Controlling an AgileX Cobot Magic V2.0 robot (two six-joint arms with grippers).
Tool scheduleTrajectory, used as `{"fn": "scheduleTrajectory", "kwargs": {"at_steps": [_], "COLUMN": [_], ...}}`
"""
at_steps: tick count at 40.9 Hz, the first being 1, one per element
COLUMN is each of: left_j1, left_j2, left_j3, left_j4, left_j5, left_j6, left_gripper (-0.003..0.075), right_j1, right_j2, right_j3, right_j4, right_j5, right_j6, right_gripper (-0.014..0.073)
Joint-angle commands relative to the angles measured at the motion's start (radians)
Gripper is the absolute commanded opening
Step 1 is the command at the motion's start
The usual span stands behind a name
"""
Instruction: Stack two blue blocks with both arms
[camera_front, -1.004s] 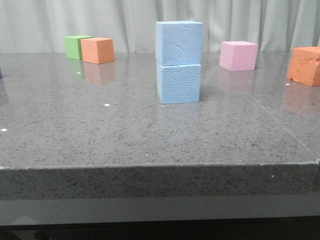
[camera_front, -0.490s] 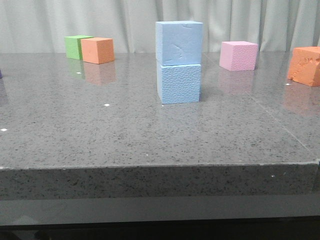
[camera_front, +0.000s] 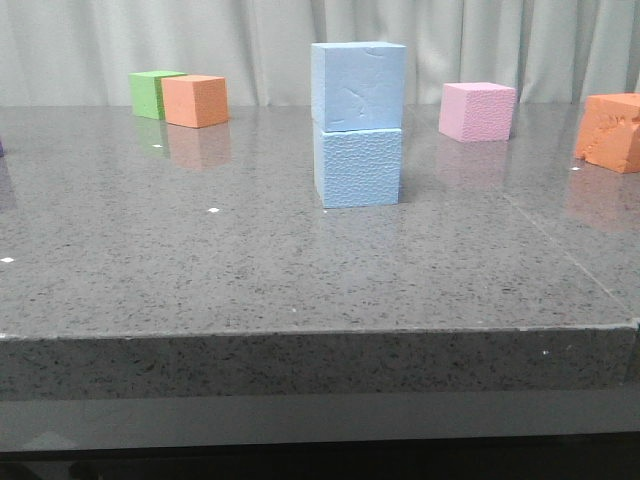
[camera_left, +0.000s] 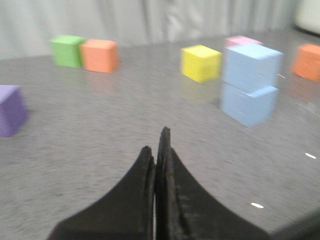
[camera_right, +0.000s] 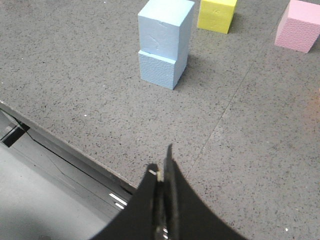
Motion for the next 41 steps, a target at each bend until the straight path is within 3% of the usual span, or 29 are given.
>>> {"fn": "scheduleTrajectory", "kwargs": {"at_steps": [1, 5, 10, 17, 41], "left_j1": [0.122, 0.211, 0.299, 0.315, 0.315], "left_j2": [-0.116, -0.219, -0.199, -0.222, -0.222], "left_j3": [0.084, 0.184, 0.267, 0.351, 0.348], "left_j4": [-0.002, -0.031, -0.113, -0.135, -0.118], "left_j5": [-0.155, -0.198, -0.262, -0.407, -0.369], "left_j6": [0.000, 0.000, -0.002, -0.002, -0.002], "left_gripper": [-0.0020, -0.0020, -0.0020, -0.0020, -0.0020], "right_j1": [-0.008, -0.008, -0.008, -0.008, -0.008], "right_j2": [0.004, 0.004, 0.004, 0.004, 0.004], "right_j3": [-0.022, -0.022, -0.022, -0.022, -0.022], "right_j4": [0.014, 0.014, 0.014, 0.014, 0.014], "right_j5": [-0.068, -0.068, -0.066, -0.066, -0.066], "right_j6": [-0.012, -0.012, -0.012, -0.012, -0.012], "right_gripper": [-0.0069, -0.0069, -0.0069, -0.0069, -0.0069]}}
